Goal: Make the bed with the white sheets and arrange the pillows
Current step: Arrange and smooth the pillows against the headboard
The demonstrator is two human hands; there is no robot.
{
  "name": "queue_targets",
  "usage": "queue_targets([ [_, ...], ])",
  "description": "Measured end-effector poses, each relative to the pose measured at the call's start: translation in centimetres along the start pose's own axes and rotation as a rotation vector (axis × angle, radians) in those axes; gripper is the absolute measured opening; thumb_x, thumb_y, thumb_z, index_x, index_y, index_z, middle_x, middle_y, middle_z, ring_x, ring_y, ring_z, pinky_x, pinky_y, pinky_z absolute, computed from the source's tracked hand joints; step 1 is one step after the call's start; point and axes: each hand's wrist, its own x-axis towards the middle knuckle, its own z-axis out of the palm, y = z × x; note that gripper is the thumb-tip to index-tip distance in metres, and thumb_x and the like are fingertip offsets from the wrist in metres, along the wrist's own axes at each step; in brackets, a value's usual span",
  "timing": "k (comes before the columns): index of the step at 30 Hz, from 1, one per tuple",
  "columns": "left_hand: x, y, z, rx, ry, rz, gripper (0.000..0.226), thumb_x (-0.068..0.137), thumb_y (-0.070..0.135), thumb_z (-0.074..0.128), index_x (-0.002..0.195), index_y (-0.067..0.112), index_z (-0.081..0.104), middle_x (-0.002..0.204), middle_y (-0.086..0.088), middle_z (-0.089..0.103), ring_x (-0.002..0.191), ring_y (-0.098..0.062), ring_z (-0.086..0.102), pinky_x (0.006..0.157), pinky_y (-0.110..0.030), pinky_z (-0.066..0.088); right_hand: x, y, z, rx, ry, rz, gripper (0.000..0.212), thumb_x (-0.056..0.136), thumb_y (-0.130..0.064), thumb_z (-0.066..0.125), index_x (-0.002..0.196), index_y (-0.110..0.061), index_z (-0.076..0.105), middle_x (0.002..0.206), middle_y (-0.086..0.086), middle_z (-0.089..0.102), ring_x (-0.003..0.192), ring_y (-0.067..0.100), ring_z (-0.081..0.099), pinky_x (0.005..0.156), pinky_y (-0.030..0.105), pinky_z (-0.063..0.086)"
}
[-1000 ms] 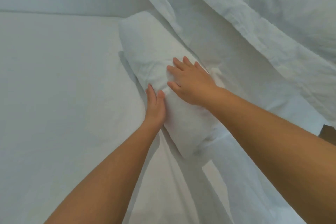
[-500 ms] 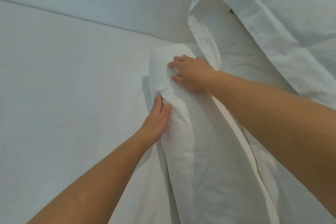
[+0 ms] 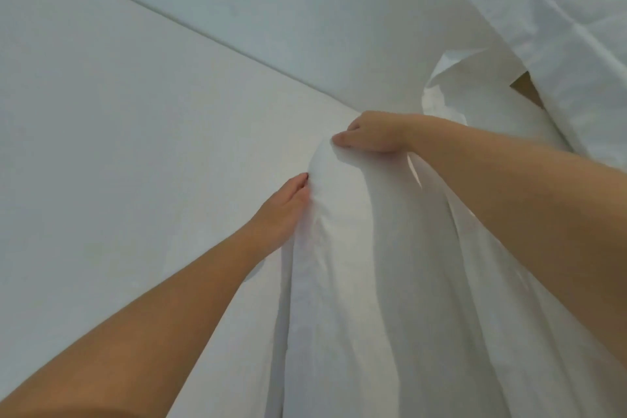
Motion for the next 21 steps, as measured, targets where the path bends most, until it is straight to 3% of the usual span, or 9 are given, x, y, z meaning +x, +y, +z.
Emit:
queue_targets([
  [4,4.5,1.7,0.2,-0.11,0.104,-0.025,0.028,0.1,0.026,0.037,0.102,0.028,0.066,0.098,0.019,0.066,0.09,0.001,0.06,0.08,-0.02,0.046,2.4,0.1,-0.7,0.328,-0.238,0.005,0.039,0.093,-0.048,0.056,0.112,-0.015,0.064,0.11,0.001,0.069,0.097,0.021,0.067,0.082,0.032,0.051],
  [7,7.0,2.8,0.7,-0.205,0.086,-0.115,0.023,0.094,0.031,0.044,0.084,0.017,0.059,0.079,0.002,0.061,0.076,-0.015,0.054,0.073,-0.026,0.042,2.8,0.4,-1.4,0.44,-0.385,-0.078,0.025,0.097,-0.035,0.056,0.101,-0.014,0.069,0.097,0.001,0.074,0.086,0.018,0.071,0.076,0.03,0.054],
  [10,8.4,2.9,0.9,-0.298,0.105,-0.169,0.029,0.094,0.027,0.045,0.073,0.014,0.061,0.069,-0.001,0.061,0.067,-0.015,0.055,0.067,-0.028,0.042,2.7,0.5,-2.1,0.46,-0.386,-0.112,0.023,0.097,-0.035,0.057,0.088,-0.017,0.068,0.085,-0.003,0.072,0.076,0.015,0.069,0.072,0.03,0.053],
  [13,9.0,2.3,1.1,-0.34,0.092,-0.231,0.041,0.094,0.021,0.042,0.054,0.019,0.044,0.047,0.008,0.045,0.045,-0.01,0.042,0.054,-0.026,0.034,3.0,0.3,-1.3,0.426,-0.298,-0.068,0.027,0.093,-0.044,0.059,0.09,-0.021,0.071,0.094,-0.002,0.072,0.086,0.019,0.069,0.082,0.034,0.055],
  [14,9.1,1.9,1.2,-0.331,0.095,-0.253,0.041,0.094,0.021,0.042,0.053,0.02,0.043,0.049,0.008,0.045,0.047,-0.011,0.043,0.057,-0.026,0.035,3.1,0.1,-1.2,0.422,-0.274,-0.06,0.027,0.093,-0.046,0.06,0.087,-0.022,0.071,0.094,-0.001,0.071,0.087,0.019,0.069,0.083,0.034,0.054],
  [16,9.7,1.3,1.3,-0.319,0.13,-0.314,0.032,0.097,0.026,0.043,0.065,0.023,0.048,0.07,0.004,0.05,0.077,-0.016,0.049,0.077,-0.033,0.042,3.1,-0.2,-1.4,0.427,-0.26,-0.067,0.028,0.093,-0.044,0.06,0.08,-0.022,0.071,0.09,-0.002,0.07,0.084,0.02,0.067,0.079,0.031,0.052],
  [18,10.2,1.0,1.2,-0.307,0.111,-0.32,0.017,0.097,0.034,0.045,0.095,0.023,0.057,0.1,0.001,0.055,0.103,-0.019,0.043,0.101,-0.035,0.037,2.7,-0.4,-2.2,0.402,-0.287,-0.096,0.028,0.095,-0.04,0.059,0.079,-0.021,0.071,0.085,-0.003,0.07,0.08,0.018,0.066,0.076,0.028,0.051],
  [19,10.4,0.7,1.2,-0.227,0.085,-0.317,0.022,0.1,0.034,0.043,0.107,0.019,0.058,0.112,-0.003,0.056,0.107,-0.021,0.044,0.102,-0.036,0.036,2.5,-0.4,-2.7,0.378,-0.296,-0.11,0.028,0.096,-0.038,0.058,0.079,-0.02,0.071,0.083,-0.004,0.071,0.078,0.017,0.066,0.075,0.026,0.05],
  [21,11.1,0.0,1.1,-0.025,0.07,-0.268,0.025,0.102,0.03,0.037,0.093,0.021,0.059,0.105,-0.003,0.06,0.099,-0.025,0.05,0.09,-0.036,0.039,2.3,-0.2,-3.0,0.358,-0.278,-0.107,0.028,0.096,-0.037,0.058,0.08,-0.019,0.073,0.08,-0.006,0.073,0.076,0.014,0.066,0.076,0.024,0.049],
])
